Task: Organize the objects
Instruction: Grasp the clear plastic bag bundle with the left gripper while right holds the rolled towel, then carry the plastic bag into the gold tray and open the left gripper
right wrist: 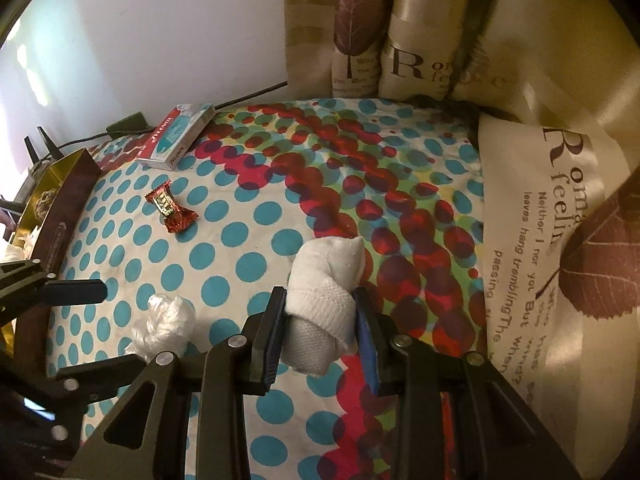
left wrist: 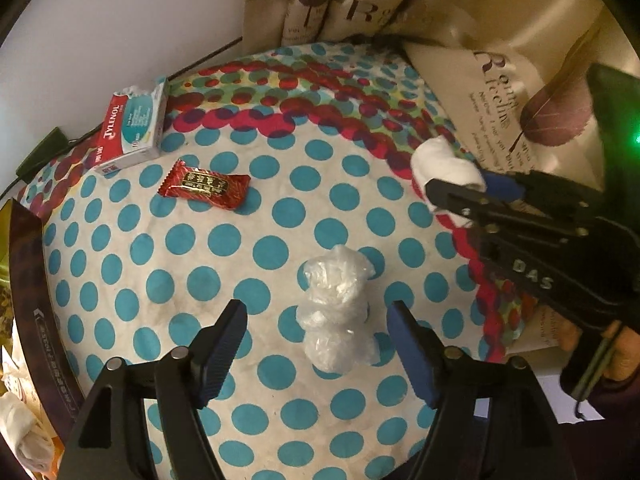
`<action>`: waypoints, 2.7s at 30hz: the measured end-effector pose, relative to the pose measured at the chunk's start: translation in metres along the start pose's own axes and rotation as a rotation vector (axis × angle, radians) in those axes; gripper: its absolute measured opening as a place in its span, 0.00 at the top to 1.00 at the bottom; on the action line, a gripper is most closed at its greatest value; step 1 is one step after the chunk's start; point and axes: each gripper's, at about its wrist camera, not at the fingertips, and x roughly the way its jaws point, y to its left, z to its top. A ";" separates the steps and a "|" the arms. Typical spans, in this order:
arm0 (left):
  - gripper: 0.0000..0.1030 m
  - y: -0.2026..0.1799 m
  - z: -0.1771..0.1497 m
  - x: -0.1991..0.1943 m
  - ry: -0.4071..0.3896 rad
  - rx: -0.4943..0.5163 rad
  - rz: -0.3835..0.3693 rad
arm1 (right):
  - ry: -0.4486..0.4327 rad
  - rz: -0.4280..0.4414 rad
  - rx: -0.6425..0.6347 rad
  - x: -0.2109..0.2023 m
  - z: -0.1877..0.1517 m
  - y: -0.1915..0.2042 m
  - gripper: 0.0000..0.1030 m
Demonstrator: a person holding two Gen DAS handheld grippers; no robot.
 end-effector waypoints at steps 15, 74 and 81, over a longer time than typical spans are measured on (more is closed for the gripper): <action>0.28 -0.001 0.000 0.025 0.047 0.025 0.091 | 0.003 0.016 -0.001 0.000 0.002 0.000 0.69; 0.63 0.208 -0.076 -0.122 -0.234 -0.538 0.394 | -0.004 0.093 -0.101 0.007 0.020 0.060 0.68; 0.63 0.223 -0.078 -0.111 -0.211 -0.565 0.406 | -0.006 0.089 -0.103 0.003 0.019 0.066 0.68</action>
